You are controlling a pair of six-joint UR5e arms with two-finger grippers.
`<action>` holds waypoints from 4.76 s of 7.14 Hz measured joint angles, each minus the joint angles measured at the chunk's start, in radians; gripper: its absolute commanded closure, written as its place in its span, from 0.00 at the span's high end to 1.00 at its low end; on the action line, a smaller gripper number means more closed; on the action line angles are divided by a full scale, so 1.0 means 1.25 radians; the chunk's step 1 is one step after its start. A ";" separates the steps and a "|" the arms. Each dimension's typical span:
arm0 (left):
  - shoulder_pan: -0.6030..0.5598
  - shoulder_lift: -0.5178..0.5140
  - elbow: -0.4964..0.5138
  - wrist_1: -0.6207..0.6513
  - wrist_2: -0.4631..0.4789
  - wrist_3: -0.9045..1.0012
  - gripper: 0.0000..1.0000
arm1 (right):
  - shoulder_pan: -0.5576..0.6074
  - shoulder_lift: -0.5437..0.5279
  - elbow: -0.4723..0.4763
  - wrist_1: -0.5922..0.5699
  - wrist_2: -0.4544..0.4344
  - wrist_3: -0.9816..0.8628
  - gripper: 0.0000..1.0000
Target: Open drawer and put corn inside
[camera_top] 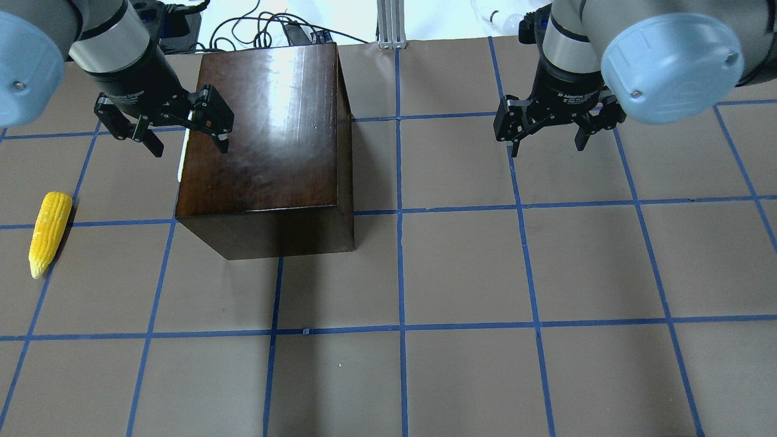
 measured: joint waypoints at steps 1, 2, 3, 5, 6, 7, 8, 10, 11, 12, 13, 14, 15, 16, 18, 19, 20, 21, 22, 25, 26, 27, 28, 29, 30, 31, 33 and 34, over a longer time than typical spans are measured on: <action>0.002 -0.003 0.001 0.003 0.002 0.000 1.00 | 0.000 0.000 0.000 0.000 0.000 0.000 1.00; 0.005 -0.003 0.001 0.006 0.003 0.001 1.00 | 0.000 -0.001 0.000 0.000 0.000 0.000 1.00; 0.011 -0.003 0.003 0.006 0.004 0.002 1.00 | 0.000 -0.001 0.000 0.000 0.000 0.000 1.00; 0.059 -0.005 0.013 0.009 0.003 0.024 1.00 | 0.000 0.000 0.000 0.000 0.000 0.000 1.00; 0.108 -0.002 0.017 0.021 -0.002 0.043 1.00 | 0.000 0.000 0.000 0.000 0.000 0.000 1.00; 0.161 -0.005 0.022 0.036 -0.012 0.074 1.00 | 0.000 0.000 0.000 0.000 0.000 0.000 1.00; 0.208 -0.014 0.033 0.045 -0.024 0.124 1.00 | 0.000 -0.001 0.000 0.000 -0.001 0.000 1.00; 0.273 -0.046 0.051 0.056 -0.037 0.222 1.00 | 0.000 -0.001 0.000 0.000 -0.001 0.000 1.00; 0.290 -0.067 0.053 0.068 -0.053 0.259 1.00 | 0.000 -0.001 0.000 0.000 -0.001 0.000 1.00; 0.300 -0.089 0.052 0.079 -0.081 0.280 1.00 | 0.000 -0.001 0.000 0.000 -0.001 0.000 1.00; 0.305 -0.114 0.046 0.104 -0.116 0.289 1.00 | 0.000 -0.001 0.000 -0.001 -0.001 0.000 1.00; 0.307 -0.141 0.039 0.133 -0.139 0.292 1.00 | 0.000 -0.001 0.000 -0.001 -0.001 0.000 1.00; 0.307 -0.167 0.032 0.149 -0.157 0.293 1.00 | 0.000 0.000 0.000 0.000 0.000 0.000 1.00; 0.307 -0.191 0.029 0.161 -0.182 0.293 1.00 | 0.000 0.000 0.000 0.000 0.000 0.000 1.00; 0.302 -0.229 0.026 0.181 -0.223 0.298 1.00 | 0.000 0.000 0.000 0.000 0.000 0.000 1.00; 0.300 -0.244 0.023 0.184 -0.245 0.311 1.00 | 0.000 0.000 0.000 0.000 0.000 0.000 1.00; 0.296 -0.255 0.018 0.185 -0.258 0.324 1.00 | 0.000 0.000 0.000 0.000 0.000 0.000 1.00; 0.292 -0.263 0.010 0.188 -0.262 0.341 1.00 | 0.000 0.000 0.000 0.000 0.000 0.000 1.00; 0.290 -0.269 0.005 0.193 -0.263 0.368 1.00 | 0.000 -0.001 0.000 0.000 0.000 0.000 1.00; 0.289 -0.293 0.003 0.195 -0.265 0.386 1.00 | 0.000 -0.001 0.000 -0.001 0.000 0.000 1.00; 0.289 -0.299 0.003 0.195 -0.265 0.385 1.00 | 0.000 -0.001 0.000 0.000 0.000 0.000 1.00; 0.289 -0.305 0.003 0.195 -0.266 0.385 1.00 | 0.000 0.000 0.000 0.000 0.000 0.000 1.00; 0.289 -0.311 0.003 0.195 -0.266 0.385 1.00 | 0.000 0.000 0.000 0.000 0.000 0.000 1.00; 0.289 -0.316 0.003 0.195 -0.269 0.385 1.00 | 0.000 -0.001 0.000 0.000 0.000 0.000 1.00; 0.289 -0.321 0.003 0.195 -0.276 0.386 1.00 | 0.000 -0.001 0.000 0.000 0.000 0.000 1.00; 0.289 -0.327 0.003 0.195 -0.281 0.389 1.00 | 0.000 -0.001 0.000 0.000 0.000 0.000 1.00; 0.289 -0.334 0.005 0.196 -0.283 0.393 1.00 | 0.000 -0.001 0.000 0.000 0.000 0.000 1.00; 0.289 -0.336 0.008 0.197 -0.283 0.392 1.00 | 0.000 -0.001 0.000 0.000 0.000 0.000 1.00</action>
